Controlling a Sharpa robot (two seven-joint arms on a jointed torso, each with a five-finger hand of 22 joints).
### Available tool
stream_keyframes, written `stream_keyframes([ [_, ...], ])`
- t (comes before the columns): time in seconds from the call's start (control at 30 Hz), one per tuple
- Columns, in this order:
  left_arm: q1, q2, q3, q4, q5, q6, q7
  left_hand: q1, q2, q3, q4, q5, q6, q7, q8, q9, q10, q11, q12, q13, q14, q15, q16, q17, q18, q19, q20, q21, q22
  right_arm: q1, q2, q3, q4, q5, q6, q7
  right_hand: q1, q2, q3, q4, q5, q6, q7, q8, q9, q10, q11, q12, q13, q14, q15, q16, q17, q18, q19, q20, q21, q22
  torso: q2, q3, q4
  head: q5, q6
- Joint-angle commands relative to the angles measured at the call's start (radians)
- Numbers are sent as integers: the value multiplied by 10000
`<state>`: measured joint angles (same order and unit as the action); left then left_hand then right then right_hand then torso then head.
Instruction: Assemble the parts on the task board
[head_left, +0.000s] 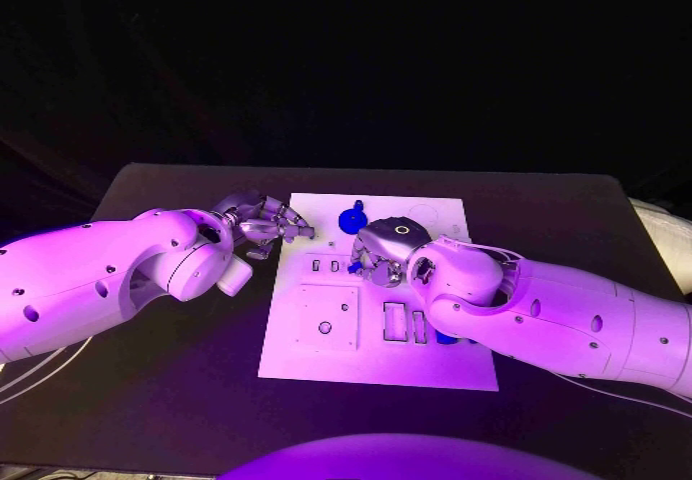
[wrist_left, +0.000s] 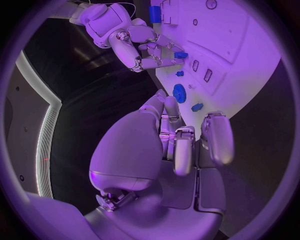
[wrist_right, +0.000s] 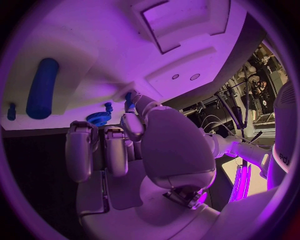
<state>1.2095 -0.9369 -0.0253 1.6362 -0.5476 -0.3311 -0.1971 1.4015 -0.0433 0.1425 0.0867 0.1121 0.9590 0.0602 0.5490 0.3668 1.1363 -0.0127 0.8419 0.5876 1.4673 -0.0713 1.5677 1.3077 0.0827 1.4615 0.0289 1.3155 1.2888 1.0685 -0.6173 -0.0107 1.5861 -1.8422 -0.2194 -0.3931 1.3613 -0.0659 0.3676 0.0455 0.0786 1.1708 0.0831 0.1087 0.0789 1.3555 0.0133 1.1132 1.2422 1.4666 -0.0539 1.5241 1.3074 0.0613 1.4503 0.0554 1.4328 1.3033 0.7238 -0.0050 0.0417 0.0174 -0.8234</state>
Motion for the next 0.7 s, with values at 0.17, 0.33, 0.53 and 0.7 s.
stream_keyframes([
  [0.17,11,22,8,5,42,-1,6,114,8,97,-4,44,-34,5,-14,-24,-42,-6,-54,-22,1035,-42,31,2631,-129,0,31,-36,2,-15,32,-13,-31,-61,-92,176,56,200,74,-10,-77,154,-60,149,87,60,-127,145,74,917,-117,21,2124,-52,41,-113,-5,40,0,-4,5,-5,17],
  [0.33,11,27,8,9,27,17,58,123,13,108,-9,44,-33,5,-13,-28,-41,-7,-55,-25,1035,-42,31,2631,-125,-6,31,-51,-12,-15,-1,-12,45,-110,-574,135,-3,222,46,10,-125,162,-72,177,101,89,-142,170,94,918,-130,24,2128,-57,53,-131,6,62,5,-1,12,-9,25],
  [0.53,9,46,6,13,76,44,148,23,-39,74,35,22,-32,24,-7,-48,-22,11,-50,-38,1035,-34,31,2631,-121,-15,37,-68,-25,-16,-138,4,275,-134,-1124,92,-50,219,21,24,-92,172,-79,198,112,118,-152,204,121,918,-136,24,2128,-61,63,-142,16,80,-4,-2,-4,15,58],
  [0.7,-3,129,1,3,137,116,192,-167,-128,-18,130,8,-28,35,17,-71,19,22,-27,-51,1035,-21,31,2631,-120,-19,48,-75,-22,-9,-267,57,534,-143,-1217,54,-68,214,11,26,-61,174,-84,208,117,122,-156,199,119,918,-140,20,2125,-61,63,-147,14,76,2,-3,-9,10,92],
])
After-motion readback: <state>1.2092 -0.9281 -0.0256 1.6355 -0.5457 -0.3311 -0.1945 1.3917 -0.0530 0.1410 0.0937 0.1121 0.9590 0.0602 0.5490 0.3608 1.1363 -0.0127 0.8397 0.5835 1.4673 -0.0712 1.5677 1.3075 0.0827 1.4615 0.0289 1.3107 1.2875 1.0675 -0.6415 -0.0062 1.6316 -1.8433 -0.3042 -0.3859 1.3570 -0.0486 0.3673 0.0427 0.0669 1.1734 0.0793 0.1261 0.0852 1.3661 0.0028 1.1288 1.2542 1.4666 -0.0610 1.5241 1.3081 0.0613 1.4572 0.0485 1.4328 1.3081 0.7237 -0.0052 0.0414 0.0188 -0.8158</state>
